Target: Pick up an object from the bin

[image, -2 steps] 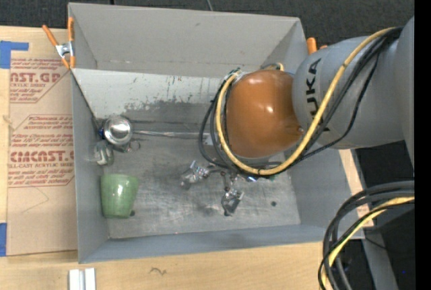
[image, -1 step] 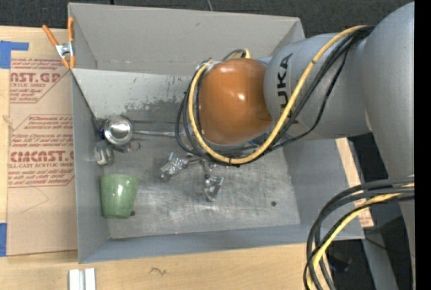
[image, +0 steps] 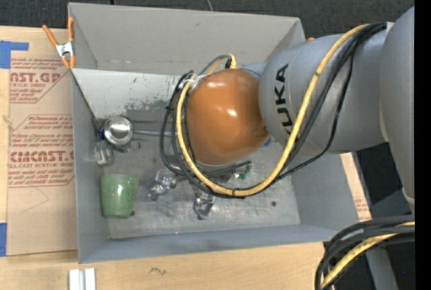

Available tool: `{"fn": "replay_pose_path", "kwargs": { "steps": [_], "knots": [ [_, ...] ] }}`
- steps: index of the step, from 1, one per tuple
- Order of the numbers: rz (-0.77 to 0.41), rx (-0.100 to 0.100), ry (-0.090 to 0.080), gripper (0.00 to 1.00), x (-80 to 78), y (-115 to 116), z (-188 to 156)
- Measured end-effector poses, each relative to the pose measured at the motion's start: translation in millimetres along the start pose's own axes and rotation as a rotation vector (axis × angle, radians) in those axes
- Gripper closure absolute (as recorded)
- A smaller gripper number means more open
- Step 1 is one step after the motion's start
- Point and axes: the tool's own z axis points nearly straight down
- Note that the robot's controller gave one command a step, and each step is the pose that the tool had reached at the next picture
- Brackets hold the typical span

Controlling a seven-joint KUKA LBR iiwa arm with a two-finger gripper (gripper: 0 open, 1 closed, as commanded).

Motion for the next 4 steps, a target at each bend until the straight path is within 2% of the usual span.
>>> {"fn": "replay_pose_path", "kwargs": {
  "steps": [1,2,3,4],
  "knots": [
    [0.000,-0.007,0.033,0.00,-58.6,37.2,70.7],
    [0.114,0.002,0.001,0.00,-96.3,-66.6,81.4],
    [0.109,0.002,-0.004,1.00,-98.5,-64.0,78.5],
    [0.128,0.008,-0.006,1.00,-108.2,-53.6,-82.7]
  ]
}}
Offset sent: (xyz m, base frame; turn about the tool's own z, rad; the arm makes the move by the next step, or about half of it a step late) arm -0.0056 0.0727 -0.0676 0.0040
